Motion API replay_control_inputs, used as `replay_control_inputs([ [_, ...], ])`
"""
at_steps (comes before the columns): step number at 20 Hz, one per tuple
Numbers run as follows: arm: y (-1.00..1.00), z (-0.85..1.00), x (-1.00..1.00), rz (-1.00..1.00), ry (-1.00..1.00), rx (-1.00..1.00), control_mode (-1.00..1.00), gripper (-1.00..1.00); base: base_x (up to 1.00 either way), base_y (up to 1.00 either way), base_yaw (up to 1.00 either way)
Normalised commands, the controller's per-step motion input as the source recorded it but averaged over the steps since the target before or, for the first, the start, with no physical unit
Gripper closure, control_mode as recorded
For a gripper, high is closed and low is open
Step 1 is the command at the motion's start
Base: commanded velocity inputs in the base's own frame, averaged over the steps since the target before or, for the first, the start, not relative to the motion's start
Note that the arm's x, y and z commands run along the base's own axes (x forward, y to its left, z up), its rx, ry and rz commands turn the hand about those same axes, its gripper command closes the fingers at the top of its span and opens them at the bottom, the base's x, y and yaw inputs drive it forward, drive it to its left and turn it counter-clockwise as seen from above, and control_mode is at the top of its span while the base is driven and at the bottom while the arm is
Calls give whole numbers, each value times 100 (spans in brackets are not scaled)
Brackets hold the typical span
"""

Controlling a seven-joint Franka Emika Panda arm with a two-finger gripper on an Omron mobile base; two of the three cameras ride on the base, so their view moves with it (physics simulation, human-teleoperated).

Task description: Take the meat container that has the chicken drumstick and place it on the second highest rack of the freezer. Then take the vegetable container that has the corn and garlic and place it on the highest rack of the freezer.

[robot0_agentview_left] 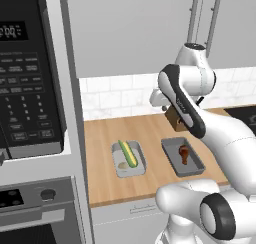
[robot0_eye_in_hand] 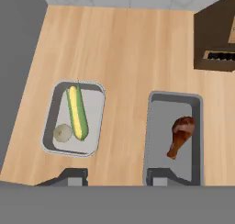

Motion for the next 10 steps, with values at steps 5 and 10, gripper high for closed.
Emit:
replay_control_inputs([
  [5, -9, -29, -12, -1, 3, -1, -100, -100, 0, 0, 0],
  [10, -93, -92, 9, -47, 25, 1, -100, -100, 0, 0, 0],
])
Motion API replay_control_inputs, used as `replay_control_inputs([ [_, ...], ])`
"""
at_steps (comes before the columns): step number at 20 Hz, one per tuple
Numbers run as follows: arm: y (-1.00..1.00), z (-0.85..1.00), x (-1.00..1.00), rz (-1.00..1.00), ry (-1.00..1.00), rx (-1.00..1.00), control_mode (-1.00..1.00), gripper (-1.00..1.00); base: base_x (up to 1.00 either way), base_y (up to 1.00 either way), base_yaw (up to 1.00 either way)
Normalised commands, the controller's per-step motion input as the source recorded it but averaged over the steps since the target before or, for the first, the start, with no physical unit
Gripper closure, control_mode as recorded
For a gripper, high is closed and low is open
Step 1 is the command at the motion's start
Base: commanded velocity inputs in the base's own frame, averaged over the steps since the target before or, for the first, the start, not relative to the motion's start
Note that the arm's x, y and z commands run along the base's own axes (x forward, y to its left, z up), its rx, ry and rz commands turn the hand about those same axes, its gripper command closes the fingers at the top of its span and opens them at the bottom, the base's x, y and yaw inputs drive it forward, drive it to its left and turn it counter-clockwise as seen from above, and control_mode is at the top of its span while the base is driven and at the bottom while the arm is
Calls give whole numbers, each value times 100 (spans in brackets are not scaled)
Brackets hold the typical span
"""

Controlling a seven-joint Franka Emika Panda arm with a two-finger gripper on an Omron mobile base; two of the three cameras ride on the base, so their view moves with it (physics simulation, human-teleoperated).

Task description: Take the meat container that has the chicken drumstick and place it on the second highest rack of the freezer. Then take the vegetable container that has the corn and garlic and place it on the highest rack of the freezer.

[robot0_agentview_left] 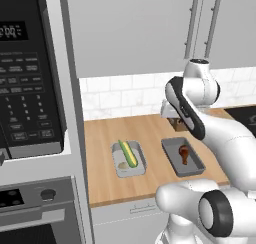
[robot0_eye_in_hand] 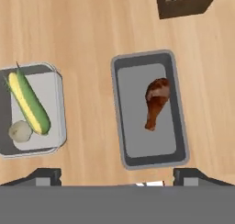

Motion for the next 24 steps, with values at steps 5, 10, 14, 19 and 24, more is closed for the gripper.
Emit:
replay_control_inputs([
  [5, -98, -100, 0, -56, 34, 17, -100, -100, 0, 0, 0],
  [10, -70, -100, -7, -41, 28, 21, -100, -100, 0, 0, 0],
  [14, -17, -72, -21, -15, 41, 15, -100, -100, 0, 0, 0],
  [19, 0, -67, -22, -11, 8, 8, -100, -100, 0, 0, 0],
  [24, 0, -46, -4, -11, 0, 6, -100, -100, 0, 0, 0],
])
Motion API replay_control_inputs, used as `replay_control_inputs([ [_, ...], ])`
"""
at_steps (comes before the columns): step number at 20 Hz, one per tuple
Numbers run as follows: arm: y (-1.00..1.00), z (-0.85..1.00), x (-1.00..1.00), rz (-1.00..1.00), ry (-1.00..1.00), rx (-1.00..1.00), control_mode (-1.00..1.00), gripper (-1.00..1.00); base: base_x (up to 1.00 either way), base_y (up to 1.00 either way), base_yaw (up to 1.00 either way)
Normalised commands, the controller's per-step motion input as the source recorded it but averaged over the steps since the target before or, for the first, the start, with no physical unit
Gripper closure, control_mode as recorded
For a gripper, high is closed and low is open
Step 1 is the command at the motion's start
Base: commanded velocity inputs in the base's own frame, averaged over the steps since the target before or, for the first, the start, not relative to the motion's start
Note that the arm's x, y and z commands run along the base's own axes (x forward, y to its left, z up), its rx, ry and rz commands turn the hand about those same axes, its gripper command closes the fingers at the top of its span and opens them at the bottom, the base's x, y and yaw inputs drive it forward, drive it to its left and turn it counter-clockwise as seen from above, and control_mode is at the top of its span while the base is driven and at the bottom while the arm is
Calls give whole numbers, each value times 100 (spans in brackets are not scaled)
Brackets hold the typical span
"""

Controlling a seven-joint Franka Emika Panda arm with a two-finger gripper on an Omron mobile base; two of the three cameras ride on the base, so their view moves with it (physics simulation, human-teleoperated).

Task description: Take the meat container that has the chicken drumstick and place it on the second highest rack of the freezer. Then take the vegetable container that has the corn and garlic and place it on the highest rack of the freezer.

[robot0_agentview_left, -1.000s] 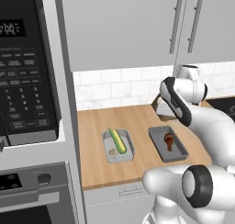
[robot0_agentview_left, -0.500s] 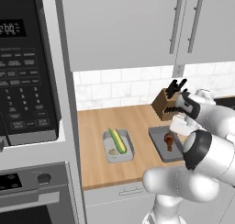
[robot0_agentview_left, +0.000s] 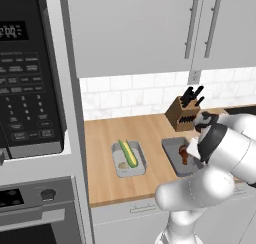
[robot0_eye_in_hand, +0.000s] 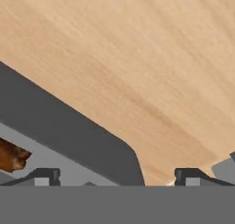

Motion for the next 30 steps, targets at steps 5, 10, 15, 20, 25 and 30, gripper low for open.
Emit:
replay_control_inputs([
  [5, 3, -42, 0, -6, -1, 0, -100, -100, 0, 0, 0],
  [10, 8, -45, 0, -7, -4, -2, -100, -100, 0, 0, 0],
  [15, 21, -7, -38, -1, -12, -1, -100, -100, 0, 0, 0],
  [20, 35, -1, -15, -1, -1, -1, -100, -100, 0, 0, 0],
  [25, 27, -26, 7, -2, 1, -2, -100, 100, 0, 0, 0],
  [30, 19, -15, 0, 0, 2, -4, -100, 100, 0, 0, 0],
])
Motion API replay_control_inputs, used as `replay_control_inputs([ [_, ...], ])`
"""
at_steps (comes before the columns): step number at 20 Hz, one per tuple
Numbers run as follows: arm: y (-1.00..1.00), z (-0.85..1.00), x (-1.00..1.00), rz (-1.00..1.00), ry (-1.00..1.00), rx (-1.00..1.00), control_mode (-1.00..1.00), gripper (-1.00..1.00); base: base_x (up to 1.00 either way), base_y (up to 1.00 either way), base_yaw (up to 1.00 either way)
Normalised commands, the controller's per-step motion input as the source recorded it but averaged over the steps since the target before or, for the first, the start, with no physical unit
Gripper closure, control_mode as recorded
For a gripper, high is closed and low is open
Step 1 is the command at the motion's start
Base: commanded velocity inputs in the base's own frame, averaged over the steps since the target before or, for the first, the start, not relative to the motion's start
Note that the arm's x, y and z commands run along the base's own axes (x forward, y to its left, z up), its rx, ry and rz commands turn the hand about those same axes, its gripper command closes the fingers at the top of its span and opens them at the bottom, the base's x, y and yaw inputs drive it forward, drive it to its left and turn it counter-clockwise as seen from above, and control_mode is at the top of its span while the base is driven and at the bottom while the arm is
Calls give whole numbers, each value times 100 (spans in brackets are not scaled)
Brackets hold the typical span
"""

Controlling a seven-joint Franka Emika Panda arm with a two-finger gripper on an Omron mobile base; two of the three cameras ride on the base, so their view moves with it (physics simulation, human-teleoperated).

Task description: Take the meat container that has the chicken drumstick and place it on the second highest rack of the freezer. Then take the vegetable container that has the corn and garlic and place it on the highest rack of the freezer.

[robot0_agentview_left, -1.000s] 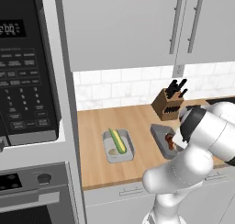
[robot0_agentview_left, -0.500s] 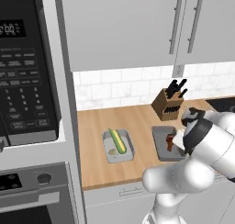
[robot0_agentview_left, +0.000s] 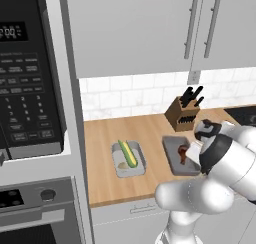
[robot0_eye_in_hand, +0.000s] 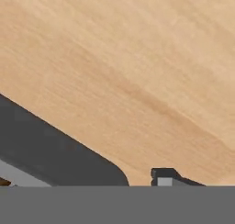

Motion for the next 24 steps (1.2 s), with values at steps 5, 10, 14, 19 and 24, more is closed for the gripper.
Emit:
replay_control_inputs([
  [5, 1, 16, 0, 1, -2, -10, -100, 100, 0, 0, 0],
  [10, -2, 84, -9, 3, -12, -11, -100, 100, 0, 0, 0],
  [14, 0, 100, -50, 14, -24, -10, -100, 100, 0, 0, 0],
  [19, 0, 99, -88, 27, -27, -13, -100, 100, 0, 0, 0],
  [24, 0, 98, -83, 35, -22, -18, -100, 100, 0, 0, 0],
])
